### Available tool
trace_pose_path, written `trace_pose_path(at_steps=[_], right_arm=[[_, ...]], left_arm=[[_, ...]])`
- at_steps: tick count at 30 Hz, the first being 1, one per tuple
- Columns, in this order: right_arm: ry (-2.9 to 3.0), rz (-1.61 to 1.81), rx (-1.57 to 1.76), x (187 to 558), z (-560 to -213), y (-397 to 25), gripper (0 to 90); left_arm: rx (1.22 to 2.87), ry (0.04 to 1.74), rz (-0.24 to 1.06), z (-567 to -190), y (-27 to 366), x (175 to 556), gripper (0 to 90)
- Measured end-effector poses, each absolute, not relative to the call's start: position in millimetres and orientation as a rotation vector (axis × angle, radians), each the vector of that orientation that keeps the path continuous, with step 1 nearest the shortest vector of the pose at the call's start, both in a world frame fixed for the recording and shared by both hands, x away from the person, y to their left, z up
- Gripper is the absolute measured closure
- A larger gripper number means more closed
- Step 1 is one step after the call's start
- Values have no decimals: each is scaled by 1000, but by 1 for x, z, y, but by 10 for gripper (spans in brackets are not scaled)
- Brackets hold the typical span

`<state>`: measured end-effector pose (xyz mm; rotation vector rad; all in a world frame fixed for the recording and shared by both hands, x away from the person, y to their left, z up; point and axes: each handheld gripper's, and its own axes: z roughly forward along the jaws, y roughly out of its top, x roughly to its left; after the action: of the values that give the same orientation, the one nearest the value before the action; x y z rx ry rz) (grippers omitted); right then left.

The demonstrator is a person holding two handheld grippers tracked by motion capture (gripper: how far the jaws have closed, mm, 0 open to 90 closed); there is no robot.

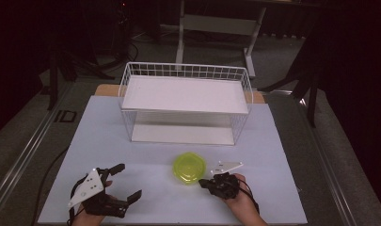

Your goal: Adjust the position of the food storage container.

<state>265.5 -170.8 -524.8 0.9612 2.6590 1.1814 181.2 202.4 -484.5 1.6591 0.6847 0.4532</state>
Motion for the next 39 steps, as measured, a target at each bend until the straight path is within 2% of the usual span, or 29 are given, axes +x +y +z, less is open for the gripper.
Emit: trace_pose_path(at_steps=[9,14,18,25,39], right_arm=[[2688,1173,893,267,-526,-140,900],[2664,1136,908,268,-524,-155,900],[2558,1133,999,289,-517,-171,900],[2534,1140,1096,318,-522,-163,900],[2619,1150,1075,298,-529,-155,900]], left_arm=[[1659,690,451,-484,204,180,14],[1657,691,451,-485,204,181,14],[1665,687,449,-485,202,181,14],[1666,692,444,-486,202,182,14],[1673,688,435,-486,201,183,14]])
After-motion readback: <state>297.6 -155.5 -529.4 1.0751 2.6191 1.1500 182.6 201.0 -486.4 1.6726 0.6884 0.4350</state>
